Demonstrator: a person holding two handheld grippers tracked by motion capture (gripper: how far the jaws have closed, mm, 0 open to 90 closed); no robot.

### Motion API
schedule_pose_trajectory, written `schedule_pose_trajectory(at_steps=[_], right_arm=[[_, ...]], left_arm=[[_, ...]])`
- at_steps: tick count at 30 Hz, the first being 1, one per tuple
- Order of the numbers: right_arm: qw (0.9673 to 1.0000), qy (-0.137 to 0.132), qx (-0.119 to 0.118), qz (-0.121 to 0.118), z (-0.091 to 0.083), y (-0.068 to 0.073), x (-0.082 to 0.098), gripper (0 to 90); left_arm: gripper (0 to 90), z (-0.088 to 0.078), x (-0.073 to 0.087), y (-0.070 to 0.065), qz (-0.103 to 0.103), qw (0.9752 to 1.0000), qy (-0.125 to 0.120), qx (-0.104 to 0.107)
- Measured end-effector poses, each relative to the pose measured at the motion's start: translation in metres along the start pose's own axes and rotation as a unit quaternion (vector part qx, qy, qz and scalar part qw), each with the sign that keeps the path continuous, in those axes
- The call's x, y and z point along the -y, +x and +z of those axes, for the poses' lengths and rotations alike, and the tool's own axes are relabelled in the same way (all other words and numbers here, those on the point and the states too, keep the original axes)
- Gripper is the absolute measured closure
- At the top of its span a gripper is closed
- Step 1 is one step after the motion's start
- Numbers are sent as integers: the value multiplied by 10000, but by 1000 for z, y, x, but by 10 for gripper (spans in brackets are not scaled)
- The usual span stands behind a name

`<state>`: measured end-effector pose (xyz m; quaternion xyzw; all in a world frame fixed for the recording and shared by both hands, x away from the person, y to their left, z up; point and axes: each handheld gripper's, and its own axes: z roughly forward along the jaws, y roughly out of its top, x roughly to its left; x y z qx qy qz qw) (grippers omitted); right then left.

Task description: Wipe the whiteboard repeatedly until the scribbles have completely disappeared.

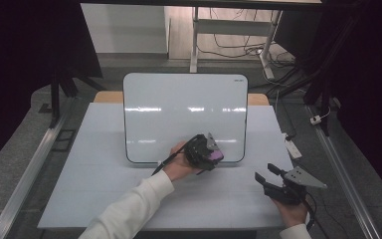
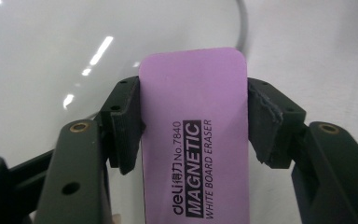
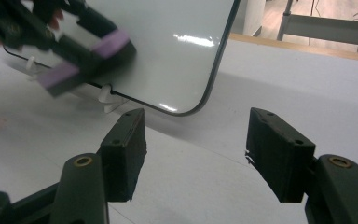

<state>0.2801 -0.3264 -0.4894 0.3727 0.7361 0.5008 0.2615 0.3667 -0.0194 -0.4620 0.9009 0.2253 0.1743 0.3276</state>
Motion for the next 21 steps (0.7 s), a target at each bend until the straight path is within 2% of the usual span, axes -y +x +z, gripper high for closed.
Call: schedule_pose_trajectory(at_steps=[4,6,8,10,12,16,19,21], right_arm=[[10000,7,4,-22,0,2,0,373],[10000,24,2,-37,0,2,0,373],[10000,24,-12,-29,1,2,0,373],[10000,28,-10,-26,2,2,0,373],[10000,28,-15,-27,2,2,0,373],[10000,21,-33,-45,2,3,0,373],[10000,8,-30,-44,1,2,0,373],[10000,-1,-31,-33,1,2,0,373]], left_arm=[[407,-22,7,19,-309,9984,-178,-436],[407,-30,10,26,-461,9970,-258,-561],[407,-33,13,29,-502,9962,-300,-644],[407,-32,13,26,-437,9958,-287,-746],[407,-29,11,18,-248,9953,-222,-904],[407,-17,7,4,24,9958,-92,-910],[407,-8,4,-5,162,9970,-27,-759],[407,-1,3,-10,200,9983,-7,-550]])
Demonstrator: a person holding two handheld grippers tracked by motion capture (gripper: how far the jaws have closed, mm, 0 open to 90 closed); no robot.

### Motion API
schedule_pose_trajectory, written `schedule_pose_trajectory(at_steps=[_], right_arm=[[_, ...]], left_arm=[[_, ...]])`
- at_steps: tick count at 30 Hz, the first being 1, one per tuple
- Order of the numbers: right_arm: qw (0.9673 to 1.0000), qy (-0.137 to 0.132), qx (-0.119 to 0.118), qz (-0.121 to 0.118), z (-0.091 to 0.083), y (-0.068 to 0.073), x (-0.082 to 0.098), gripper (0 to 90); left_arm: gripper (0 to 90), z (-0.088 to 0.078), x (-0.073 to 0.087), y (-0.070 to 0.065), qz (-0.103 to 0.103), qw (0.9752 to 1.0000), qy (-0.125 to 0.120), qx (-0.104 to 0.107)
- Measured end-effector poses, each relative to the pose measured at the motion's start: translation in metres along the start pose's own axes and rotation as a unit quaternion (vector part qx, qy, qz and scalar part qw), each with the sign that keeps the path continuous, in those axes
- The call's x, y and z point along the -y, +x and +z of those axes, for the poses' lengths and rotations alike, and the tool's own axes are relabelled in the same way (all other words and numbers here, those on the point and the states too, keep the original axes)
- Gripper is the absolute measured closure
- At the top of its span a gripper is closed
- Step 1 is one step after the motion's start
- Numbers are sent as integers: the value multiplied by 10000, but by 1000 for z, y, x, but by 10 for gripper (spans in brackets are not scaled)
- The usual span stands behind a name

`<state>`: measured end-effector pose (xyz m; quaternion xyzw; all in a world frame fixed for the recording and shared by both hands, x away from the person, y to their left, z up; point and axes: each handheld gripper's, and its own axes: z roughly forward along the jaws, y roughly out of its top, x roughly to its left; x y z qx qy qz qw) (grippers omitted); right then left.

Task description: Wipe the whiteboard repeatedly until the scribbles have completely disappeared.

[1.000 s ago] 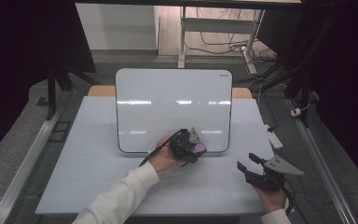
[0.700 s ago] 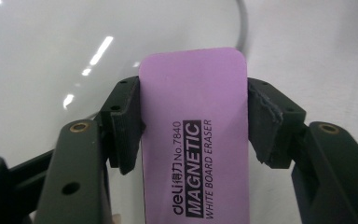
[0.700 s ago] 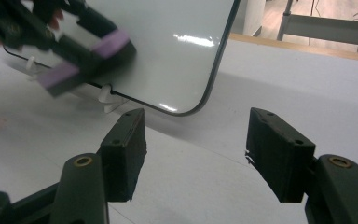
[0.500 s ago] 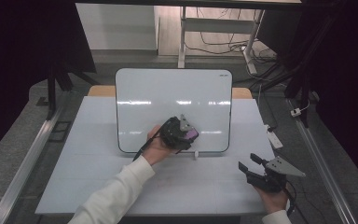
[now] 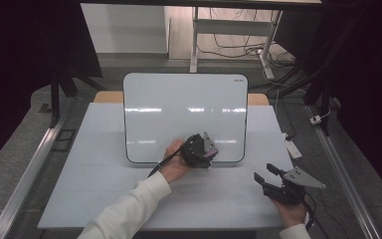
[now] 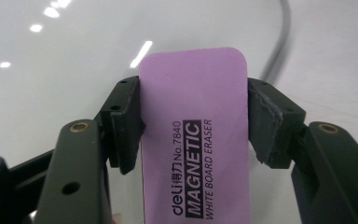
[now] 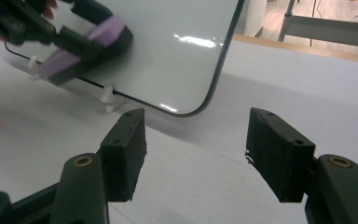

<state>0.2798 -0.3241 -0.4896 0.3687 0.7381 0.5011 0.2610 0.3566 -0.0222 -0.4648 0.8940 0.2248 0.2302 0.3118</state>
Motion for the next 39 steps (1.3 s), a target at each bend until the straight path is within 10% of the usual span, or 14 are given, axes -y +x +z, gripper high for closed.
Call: schedule_pose_trajectory(at_steps=[7,19,31,39], right_arm=[[10000,-6,36,2,-1,-1,0,373],[10000,18,23,-12,0,0,1,373],[10000,26,15,-20,1,0,1,373],[10000,23,21,11,0,0,1,373]], left_arm=[[407,8,-1,-10,115,9997,61,202],[407,-36,20,48,-981,9933,-444,-422],[407,-16,24,8,-209,9995,66,-236],[407,-33,63,17,-472,9983,341,-74]])
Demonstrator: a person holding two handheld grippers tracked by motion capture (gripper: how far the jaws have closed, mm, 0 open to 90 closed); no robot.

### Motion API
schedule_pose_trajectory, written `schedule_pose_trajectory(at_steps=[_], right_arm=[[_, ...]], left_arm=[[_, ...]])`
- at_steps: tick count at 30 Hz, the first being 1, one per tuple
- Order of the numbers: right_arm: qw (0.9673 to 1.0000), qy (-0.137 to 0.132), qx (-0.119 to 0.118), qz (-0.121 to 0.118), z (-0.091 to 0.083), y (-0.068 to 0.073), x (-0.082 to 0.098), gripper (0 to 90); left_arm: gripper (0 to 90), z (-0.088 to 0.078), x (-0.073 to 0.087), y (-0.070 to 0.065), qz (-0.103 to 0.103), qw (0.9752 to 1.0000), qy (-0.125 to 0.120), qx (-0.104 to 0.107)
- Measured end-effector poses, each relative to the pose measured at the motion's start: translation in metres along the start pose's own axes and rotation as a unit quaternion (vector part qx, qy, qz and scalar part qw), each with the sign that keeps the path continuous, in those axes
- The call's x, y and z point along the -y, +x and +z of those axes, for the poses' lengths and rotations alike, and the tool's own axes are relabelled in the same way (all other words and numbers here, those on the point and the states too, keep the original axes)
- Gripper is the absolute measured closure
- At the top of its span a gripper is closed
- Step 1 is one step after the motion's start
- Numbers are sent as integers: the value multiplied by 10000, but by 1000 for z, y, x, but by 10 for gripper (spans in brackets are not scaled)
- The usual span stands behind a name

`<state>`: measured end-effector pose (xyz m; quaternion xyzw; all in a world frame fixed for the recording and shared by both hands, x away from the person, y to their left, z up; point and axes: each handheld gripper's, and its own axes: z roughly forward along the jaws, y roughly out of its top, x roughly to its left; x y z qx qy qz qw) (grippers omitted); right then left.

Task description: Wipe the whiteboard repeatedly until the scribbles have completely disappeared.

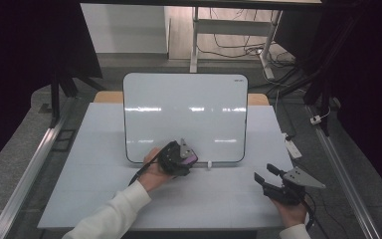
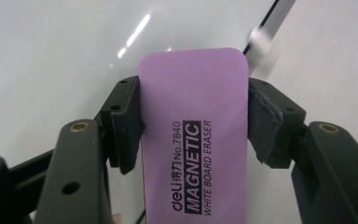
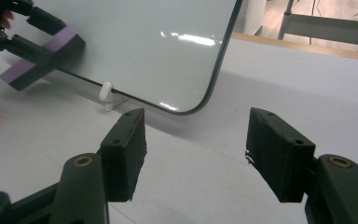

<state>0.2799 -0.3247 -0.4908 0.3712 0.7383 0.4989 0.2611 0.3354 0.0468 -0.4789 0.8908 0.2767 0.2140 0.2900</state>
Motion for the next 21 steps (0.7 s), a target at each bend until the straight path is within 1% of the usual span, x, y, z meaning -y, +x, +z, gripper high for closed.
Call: schedule_pose_trajectory(at_steps=[3,5,6,7,10,11,15,21], right_arm=[[10000,7,7,-11,0,1,-1,373],[10000,1,-4,-30,1,1,-1,373],[10000,4,5,-31,1,1,-1,373],[10000,4,8,-28,1,1,-1,373],[10000,2,-8,-25,1,1,-1,373],[10000,3,7,-26,1,1,-1,373],[10000,-12,-4,-15,1,0,-1,373],[10000,-15,-7,-16,1,0,-1,373]], left_arm=[[407,-7,8,7,-125,9999,3,-84],[407,-10,10,12,-287,9996,-53,-30],[406,-10,10,14,-341,9994,-95,-8],[406,-10,10,14,-341,9994,-111,-12],[406,-9,5,11,-260,9995,-125,-133],[407,-8,3,10,-248,9995,-141,-127],[406,2,-13,2,-144,9998,-169,5],[406,21,-43,-15,49,9993,-245,292]])
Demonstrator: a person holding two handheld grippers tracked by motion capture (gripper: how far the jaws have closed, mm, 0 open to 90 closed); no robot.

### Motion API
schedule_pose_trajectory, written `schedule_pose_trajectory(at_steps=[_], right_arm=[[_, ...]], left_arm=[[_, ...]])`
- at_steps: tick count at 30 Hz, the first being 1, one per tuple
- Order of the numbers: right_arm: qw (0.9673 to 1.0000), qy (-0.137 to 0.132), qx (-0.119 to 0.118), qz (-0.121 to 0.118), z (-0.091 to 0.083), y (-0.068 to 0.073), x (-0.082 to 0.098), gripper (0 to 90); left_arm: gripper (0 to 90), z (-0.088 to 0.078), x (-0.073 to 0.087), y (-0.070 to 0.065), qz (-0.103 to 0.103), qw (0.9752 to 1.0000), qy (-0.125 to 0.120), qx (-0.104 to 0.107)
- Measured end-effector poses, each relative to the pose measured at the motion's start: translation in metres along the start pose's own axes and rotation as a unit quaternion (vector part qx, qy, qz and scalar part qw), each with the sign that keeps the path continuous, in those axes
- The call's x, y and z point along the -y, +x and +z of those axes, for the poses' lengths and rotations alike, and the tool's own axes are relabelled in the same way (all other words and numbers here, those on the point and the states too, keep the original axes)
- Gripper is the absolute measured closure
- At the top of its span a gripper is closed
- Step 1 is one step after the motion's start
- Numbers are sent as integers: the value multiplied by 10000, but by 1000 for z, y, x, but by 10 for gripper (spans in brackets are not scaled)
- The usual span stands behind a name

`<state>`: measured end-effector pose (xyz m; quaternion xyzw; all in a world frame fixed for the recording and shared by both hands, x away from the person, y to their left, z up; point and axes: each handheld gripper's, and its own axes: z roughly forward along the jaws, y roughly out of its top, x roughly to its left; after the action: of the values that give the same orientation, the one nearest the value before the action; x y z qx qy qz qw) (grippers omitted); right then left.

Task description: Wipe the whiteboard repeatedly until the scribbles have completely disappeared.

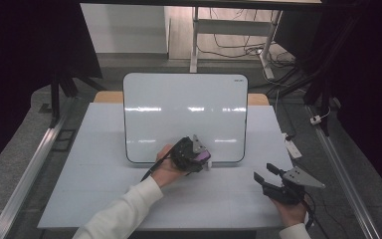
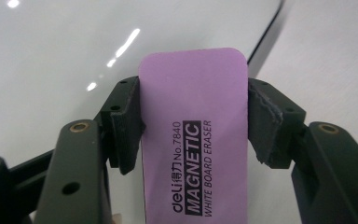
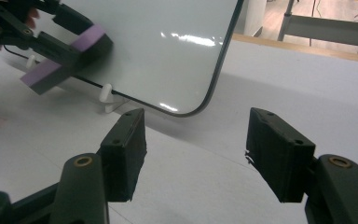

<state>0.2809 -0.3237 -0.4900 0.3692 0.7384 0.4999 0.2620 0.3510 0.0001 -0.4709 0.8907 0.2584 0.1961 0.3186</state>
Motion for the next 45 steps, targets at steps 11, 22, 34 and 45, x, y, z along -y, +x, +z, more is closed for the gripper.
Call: schedule_pose_trajectory(at_steps=[11,22,34,45], right_arm=[[10000,-16,-2,32,-2,0,0,373],[9995,55,-287,-116,11,17,-6,371],[9966,96,-771,-261,33,41,-16,368],[9929,148,-1095,-450,46,59,-20,367]], left_arm=[[407,-28,1,4,-50,9993,-370,-81],[406,-76,33,16,-450,9951,-874,-9],[406,-97,61,25,-734,9922,-996,-123],[406,-111,77,36,-1007,9889,-1050,-286]])
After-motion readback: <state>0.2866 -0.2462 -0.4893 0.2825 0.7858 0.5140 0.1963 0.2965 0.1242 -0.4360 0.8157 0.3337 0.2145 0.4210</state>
